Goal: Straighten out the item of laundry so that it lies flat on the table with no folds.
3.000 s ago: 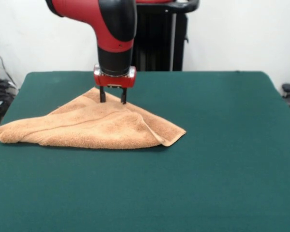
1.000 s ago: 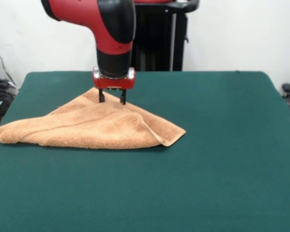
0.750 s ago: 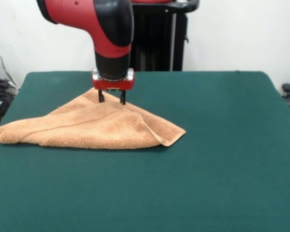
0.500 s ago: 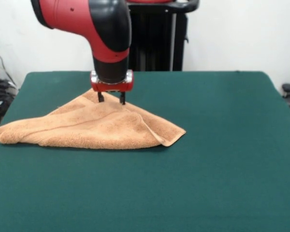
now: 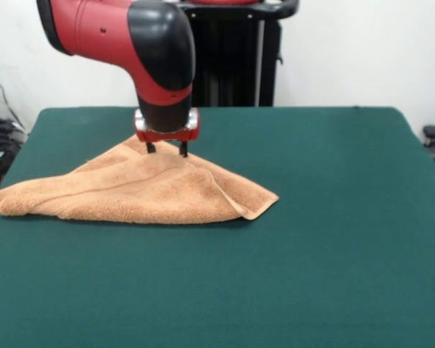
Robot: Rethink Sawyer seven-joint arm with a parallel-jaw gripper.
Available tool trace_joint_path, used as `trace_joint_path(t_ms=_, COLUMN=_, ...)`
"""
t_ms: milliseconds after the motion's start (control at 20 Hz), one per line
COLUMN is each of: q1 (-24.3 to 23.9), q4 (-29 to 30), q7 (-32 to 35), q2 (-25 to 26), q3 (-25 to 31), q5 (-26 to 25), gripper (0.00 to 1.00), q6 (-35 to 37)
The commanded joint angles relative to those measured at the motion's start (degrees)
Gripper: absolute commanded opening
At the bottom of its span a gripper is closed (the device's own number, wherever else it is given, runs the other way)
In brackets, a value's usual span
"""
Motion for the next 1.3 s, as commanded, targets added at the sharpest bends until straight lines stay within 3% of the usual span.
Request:
trace_joint_path(t_ms=50, q1=1.38, q4=-14.70, q7=8.72, q2=10.49, q3=4.57, q5=-3.51, gripper=1.00, q6=-26.04)
trace_joint_path(t_ms=550, q1=2.70, q4=-16.29, q7=9.28, q2=8.75, q3=2.86, q5=-4.61, gripper=1.00, q6=-24.71)
trace_joint_path(t_ms=1300, q1=-1.85, q4=-19.27, q7=6.51, q2=9.64, q3=8.36, q5=-4.33, gripper=1.00, q6=-29.18)
